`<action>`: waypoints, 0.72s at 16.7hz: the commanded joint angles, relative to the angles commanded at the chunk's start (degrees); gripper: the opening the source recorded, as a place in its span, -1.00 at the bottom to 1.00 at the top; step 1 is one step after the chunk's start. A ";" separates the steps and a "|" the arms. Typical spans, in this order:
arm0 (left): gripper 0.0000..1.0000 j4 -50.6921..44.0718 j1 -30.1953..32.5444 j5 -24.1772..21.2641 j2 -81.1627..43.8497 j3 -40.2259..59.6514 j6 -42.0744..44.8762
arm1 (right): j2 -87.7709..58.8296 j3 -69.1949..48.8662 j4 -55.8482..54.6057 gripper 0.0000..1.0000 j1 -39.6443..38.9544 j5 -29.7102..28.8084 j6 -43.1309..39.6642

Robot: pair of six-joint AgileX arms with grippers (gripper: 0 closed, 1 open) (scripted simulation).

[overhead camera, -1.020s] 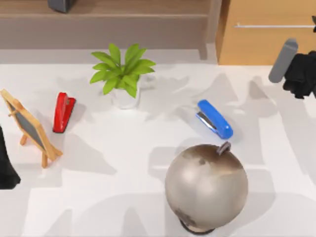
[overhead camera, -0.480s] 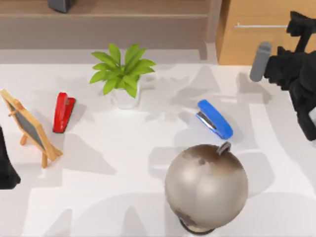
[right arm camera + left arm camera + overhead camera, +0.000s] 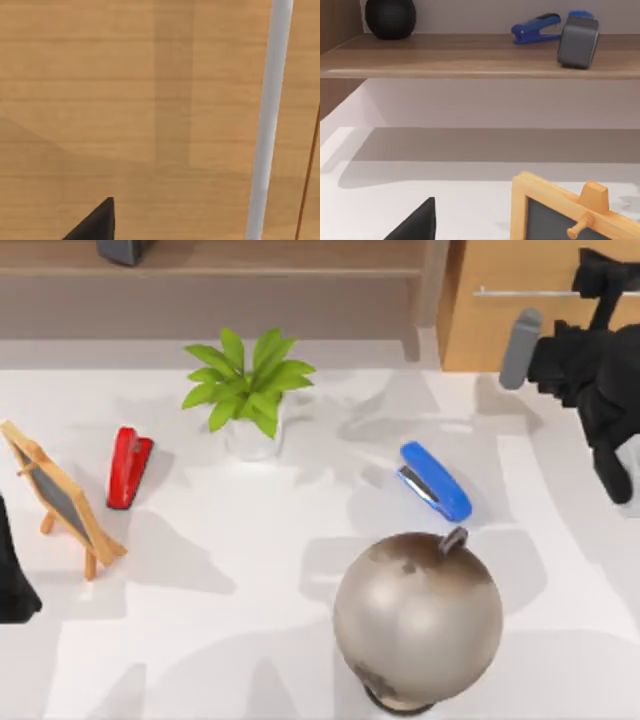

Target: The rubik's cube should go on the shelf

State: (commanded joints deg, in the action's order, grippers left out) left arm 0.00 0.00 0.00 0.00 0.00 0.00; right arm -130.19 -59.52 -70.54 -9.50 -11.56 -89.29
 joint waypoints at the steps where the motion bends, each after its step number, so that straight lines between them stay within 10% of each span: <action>1: 1.00 0.00 0.00 0.00 0.00 0.00 0.00 | -0.40 -0.88 0.47 1.00 0.07 0.06 0.00; 5: 1.00 0.00 0.00 0.00 0.00 0.00 0.00 | -0.59 -1.28 0.69 1.00 0.11 0.09 0.00; 12: 1.00 0.00 0.00 0.00 0.00 0.00 0.00 | -0.59 -1.28 0.69 -0.06 0.11 0.09 0.00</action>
State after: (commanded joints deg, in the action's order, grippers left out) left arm 0.00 0.00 0.00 0.00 0.00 0.00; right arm -130.78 -60.80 -69.85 -9.39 -11.47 -89.29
